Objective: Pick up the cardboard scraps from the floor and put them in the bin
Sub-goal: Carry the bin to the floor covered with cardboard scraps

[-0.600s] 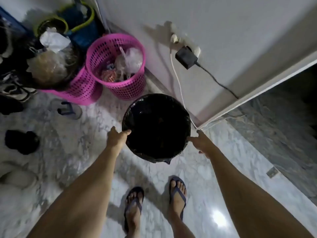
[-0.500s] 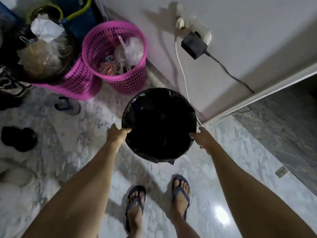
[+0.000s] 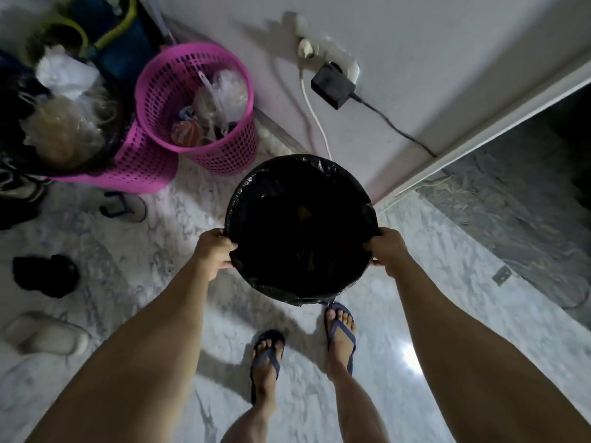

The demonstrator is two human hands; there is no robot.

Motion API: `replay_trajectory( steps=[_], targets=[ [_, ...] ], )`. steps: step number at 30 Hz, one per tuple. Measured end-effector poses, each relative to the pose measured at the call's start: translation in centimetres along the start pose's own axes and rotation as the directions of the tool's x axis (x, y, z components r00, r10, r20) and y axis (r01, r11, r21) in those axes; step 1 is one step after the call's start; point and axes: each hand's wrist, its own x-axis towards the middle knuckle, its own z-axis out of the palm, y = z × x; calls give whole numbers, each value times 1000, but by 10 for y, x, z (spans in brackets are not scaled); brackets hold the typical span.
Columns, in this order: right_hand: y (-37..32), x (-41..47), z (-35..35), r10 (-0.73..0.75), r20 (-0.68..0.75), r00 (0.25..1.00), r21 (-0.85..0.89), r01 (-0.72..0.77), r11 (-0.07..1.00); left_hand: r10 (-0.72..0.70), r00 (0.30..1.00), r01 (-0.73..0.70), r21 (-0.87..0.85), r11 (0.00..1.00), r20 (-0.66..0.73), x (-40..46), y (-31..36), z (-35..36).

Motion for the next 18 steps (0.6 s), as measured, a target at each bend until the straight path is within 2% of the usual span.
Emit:
replay_trajectory(
  steps=[5, 10, 14, 18],
  targets=[
    [-2, -121, -72, 51, 38, 998, 167, -57, 984, 88, 989, -97, 71, 993, 122, -107, 55, -26],
    [25, -255, -131, 62, -71, 996, 349, -33, 937, 162, 942, -225, 196, 954, 293, -213, 99, -31],
    [66, -354, -168, 90, -185, 979, 498, 15, 867, 253, 865, -383, 246, 890, 433, -301, 120, -16],
    [126, -446, -195, 128, -291, 948, 608, 80, 790, 337, 768, -555, 304, 774, 544, -394, 112, 12]
  ],
)
